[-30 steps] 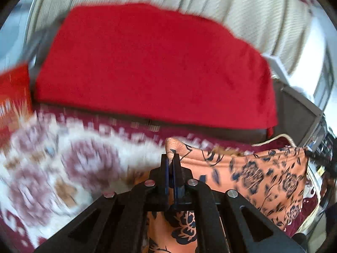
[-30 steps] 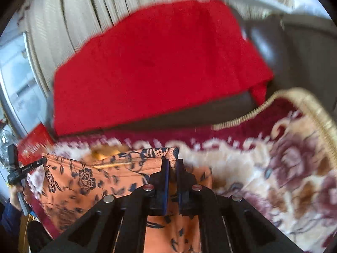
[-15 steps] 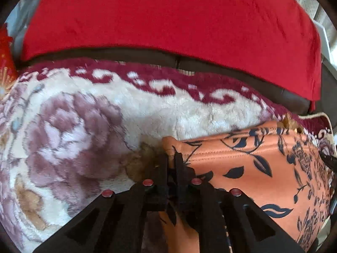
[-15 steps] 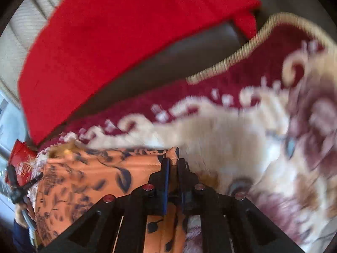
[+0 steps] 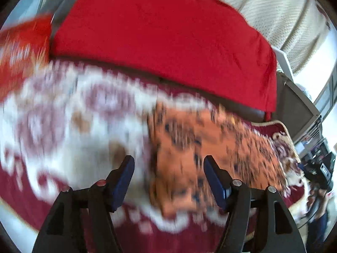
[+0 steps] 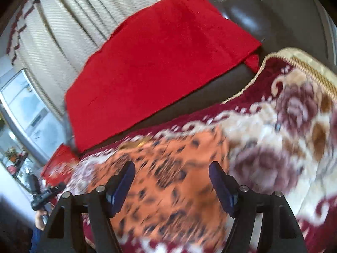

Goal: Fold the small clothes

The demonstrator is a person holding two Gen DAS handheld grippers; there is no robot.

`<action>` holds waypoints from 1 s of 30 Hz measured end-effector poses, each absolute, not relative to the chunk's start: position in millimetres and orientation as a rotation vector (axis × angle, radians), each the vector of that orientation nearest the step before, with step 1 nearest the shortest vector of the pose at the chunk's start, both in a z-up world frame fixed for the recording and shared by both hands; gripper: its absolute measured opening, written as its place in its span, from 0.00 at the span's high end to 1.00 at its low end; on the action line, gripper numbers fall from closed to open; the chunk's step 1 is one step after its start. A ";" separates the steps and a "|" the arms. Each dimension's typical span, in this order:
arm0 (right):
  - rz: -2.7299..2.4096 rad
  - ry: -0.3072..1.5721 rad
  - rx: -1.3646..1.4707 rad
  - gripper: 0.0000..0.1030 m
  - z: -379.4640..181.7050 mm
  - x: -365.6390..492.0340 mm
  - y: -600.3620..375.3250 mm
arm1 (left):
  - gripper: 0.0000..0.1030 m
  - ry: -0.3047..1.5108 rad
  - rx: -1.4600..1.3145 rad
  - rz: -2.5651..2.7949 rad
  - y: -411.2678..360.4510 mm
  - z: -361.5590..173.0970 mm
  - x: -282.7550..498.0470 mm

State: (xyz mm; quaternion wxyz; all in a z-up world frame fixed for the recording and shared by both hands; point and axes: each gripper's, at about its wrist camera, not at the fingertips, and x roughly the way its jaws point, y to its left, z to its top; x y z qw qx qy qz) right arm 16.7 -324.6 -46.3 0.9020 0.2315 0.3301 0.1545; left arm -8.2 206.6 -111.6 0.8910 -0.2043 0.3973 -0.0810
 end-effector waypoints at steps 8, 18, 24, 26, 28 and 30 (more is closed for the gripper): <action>0.366 0.791 0.667 0.26 -108.3 -38.1 -301.9 | 0.34 0.904 -0.758 -0.190 190.4 -173.5 -20.6; 0.344 0.784 0.691 0.26 -115.4 -33.2 -304.2 | 0.94 0.992 -0.475 0.026 185.5 -166.2 -17.0; 0.290 0.813 0.819 0.26 -138.3 -45.3 -328.9 | 0.90 0.964 -0.431 0.071 183.1 -147.7 -32.6; 0.291 0.797 0.850 0.26 -137.9 -51.6 -333.5 | 0.74 0.899 -0.408 0.055 174.4 -127.3 -35.3; 0.291 0.781 0.920 0.21 -143.1 -57.8 -338.1 | 0.27 0.824 -0.373 0.033 157.6 -108.8 -36.0; 0.287 0.786 0.983 0.17 -151.6 -59.8 -338.9 | 0.22 0.744 -0.326 0.005 129.8 -91.9 -28.3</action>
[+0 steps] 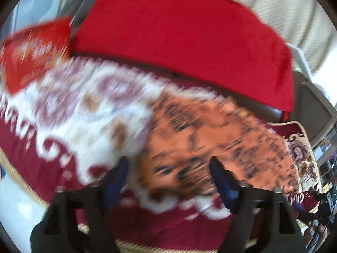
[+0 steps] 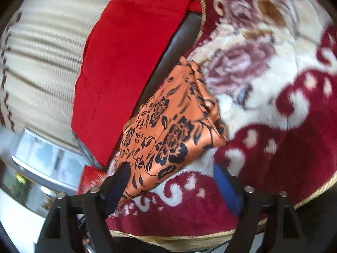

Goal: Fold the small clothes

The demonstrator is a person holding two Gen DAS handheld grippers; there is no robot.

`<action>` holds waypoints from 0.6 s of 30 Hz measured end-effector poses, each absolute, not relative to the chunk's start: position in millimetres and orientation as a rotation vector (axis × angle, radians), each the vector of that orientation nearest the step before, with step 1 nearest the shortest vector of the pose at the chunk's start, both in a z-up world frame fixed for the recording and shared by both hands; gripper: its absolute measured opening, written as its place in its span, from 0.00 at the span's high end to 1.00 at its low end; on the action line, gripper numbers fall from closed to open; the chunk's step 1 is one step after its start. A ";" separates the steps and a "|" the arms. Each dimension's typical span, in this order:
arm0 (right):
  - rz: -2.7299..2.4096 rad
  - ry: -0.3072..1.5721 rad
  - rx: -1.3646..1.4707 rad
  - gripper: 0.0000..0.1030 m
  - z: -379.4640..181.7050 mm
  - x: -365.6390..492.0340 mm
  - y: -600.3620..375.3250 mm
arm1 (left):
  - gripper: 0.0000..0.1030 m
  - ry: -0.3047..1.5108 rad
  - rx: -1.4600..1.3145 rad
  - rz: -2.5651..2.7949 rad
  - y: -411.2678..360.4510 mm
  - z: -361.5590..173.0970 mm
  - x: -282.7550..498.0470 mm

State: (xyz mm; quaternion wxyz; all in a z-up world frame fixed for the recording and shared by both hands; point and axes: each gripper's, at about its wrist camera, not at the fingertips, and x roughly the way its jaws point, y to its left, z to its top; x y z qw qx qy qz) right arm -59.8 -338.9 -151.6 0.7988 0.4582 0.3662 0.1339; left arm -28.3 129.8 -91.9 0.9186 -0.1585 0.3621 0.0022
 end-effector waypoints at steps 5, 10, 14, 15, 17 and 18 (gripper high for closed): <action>0.288 0.796 1.138 0.17 -177.0 -43.7 -339.2 | 0.22 0.711 -0.252 -0.158 55.6 -78.7 13.9; 0.302 0.741 1.276 0.17 -187.2 -16.9 -346.9 | 0.22 0.694 -0.165 -0.198 1.5 -80.1 45.6; 0.330 0.683 1.328 0.38 -187.0 -6.5 -349.1 | 0.22 0.780 -0.116 -0.163 -20.0 -105.4 63.6; 0.336 0.668 1.293 0.49 -181.6 -6.5 -349.1 | 0.22 0.799 -0.128 -0.159 -20.0 -109.4 65.7; 0.309 0.688 1.217 0.81 -172.0 -6.3 -348.2 | 0.22 0.795 -0.161 -0.150 -18.3 -109.7 64.4; 0.294 0.696 1.168 0.83 -166.9 -6.8 -347.6 | 0.22 0.777 -0.165 -0.152 -18.9 -107.2 63.0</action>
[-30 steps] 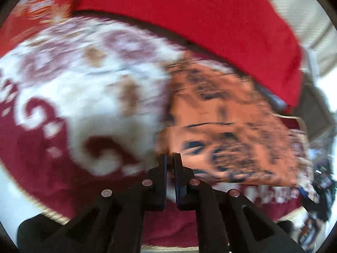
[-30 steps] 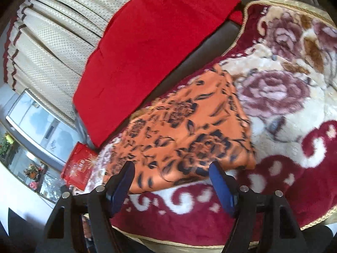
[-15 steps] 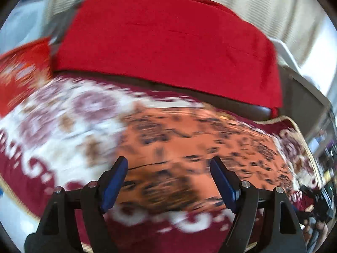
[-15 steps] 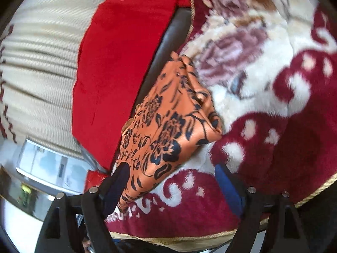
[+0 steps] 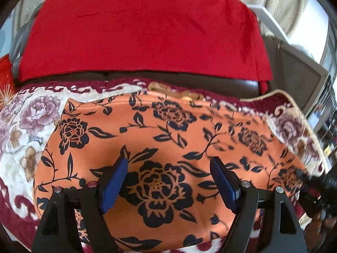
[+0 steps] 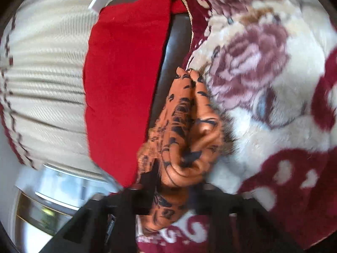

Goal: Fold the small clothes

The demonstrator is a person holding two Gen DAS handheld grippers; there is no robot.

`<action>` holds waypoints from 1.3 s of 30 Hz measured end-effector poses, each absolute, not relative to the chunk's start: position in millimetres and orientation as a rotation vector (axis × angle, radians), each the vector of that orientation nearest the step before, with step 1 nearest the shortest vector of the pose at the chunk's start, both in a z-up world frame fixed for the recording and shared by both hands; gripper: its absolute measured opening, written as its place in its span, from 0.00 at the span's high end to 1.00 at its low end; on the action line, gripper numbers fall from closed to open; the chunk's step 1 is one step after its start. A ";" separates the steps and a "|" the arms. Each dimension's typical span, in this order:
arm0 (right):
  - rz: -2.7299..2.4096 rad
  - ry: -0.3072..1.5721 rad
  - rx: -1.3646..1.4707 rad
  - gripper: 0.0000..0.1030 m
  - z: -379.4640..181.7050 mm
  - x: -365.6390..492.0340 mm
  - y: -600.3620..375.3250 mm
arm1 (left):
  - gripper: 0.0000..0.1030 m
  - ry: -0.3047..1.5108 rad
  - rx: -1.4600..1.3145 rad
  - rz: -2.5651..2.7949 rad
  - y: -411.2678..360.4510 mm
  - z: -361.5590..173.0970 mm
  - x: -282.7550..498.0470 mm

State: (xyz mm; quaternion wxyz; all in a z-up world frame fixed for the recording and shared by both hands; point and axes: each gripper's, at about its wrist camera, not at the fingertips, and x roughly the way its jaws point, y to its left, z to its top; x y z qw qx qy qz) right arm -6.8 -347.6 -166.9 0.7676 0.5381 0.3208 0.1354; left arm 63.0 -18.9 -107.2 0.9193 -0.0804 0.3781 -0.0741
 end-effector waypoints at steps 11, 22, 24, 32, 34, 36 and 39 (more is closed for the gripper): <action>0.257 0.781 1.156 0.77 -206.7 -24.4 -365.7 | 0.20 0.873 0.024 -0.095 -38.8 -148.8 77.2; 0.350 0.769 0.926 0.28 -137.4 49.0 -389.0 | 0.19 0.879 -0.032 -0.130 -32.0 -147.1 77.4; 0.371 0.871 0.873 0.28 -141.7 95.7 -377.4 | 0.19 0.883 -0.049 -0.138 -29.8 -146.4 77.9; 0.272 0.999 0.832 0.86 -169.0 141.9 -372.7 | 0.19 0.890 -0.095 -0.177 -23.6 -144.9 79.9; 0.280 0.986 0.931 0.85 -182.7 135.0 -382.7 | 0.19 0.882 -0.101 -0.192 -21.9 -137.4 77.9; 0.270 0.958 0.927 0.81 -174.9 126.3 -381.5 | 0.19 0.835 -0.144 -0.201 -11.5 -122.0 70.2; 0.217 0.924 0.904 0.80 -152.9 106.0 -385.5 | 0.19 0.802 -0.182 -0.169 4.2 -109.6 61.4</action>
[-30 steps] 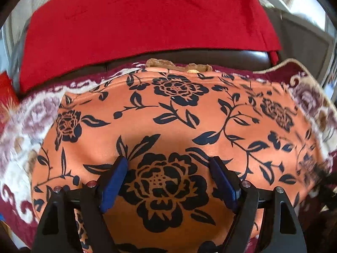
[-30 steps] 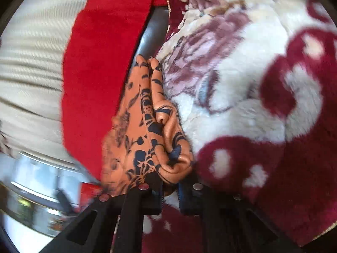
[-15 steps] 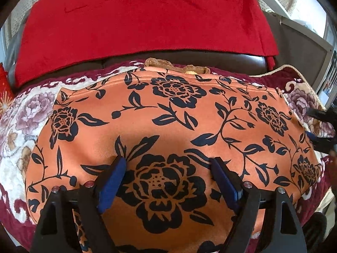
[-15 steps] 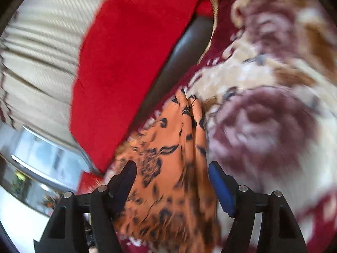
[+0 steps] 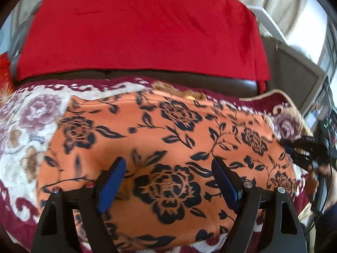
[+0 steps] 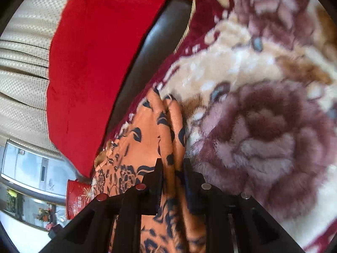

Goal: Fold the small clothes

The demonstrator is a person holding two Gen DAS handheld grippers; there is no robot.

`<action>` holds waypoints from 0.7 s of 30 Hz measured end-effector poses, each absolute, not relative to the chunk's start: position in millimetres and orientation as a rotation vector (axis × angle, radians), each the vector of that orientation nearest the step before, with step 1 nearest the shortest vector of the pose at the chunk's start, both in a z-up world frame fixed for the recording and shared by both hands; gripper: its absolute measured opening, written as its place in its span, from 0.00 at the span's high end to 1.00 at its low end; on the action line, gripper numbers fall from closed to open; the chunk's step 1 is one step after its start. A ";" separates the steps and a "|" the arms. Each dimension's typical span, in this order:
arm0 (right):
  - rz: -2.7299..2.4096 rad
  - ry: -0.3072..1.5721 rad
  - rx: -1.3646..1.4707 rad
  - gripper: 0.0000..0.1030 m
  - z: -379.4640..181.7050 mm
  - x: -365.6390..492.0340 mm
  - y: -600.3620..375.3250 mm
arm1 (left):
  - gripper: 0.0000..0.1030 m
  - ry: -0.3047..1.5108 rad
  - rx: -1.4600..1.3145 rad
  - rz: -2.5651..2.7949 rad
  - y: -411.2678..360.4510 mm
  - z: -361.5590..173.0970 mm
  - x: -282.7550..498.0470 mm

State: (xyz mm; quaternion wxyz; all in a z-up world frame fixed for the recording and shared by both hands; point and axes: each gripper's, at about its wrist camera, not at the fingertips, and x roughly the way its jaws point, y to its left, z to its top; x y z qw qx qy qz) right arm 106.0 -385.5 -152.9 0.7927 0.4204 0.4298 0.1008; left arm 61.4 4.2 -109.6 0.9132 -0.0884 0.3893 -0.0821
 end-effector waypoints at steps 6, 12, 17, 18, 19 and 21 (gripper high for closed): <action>0.296 0.808 0.751 0.80 -92.3 56.3 -351.7 | 0.19 0.898 -0.200 -0.073 20.0 -131.5 66.2; 0.442 0.861 0.746 0.20 -106.7 33.6 -306.0 | 0.19 0.908 -0.188 -0.055 22.3 -135.8 62.4; 0.319 0.939 0.869 0.45 -148.3 32.8 -327.0 | 0.19 0.896 -0.189 -0.058 25.8 -127.9 54.7; 0.304 0.909 0.876 0.44 -140.8 25.7 -331.8 | 0.19 0.896 -0.189 -0.056 27.1 -128.4 54.6; 0.300 0.889 0.866 0.44 -134.5 21.0 -332.4 | 0.19 0.901 -0.192 -0.054 29.3 -129.6 55.5; 0.338 0.846 0.846 0.33 -120.7 12.9 -328.1 | 0.19 0.917 -0.205 -0.047 30.8 -134.3 57.1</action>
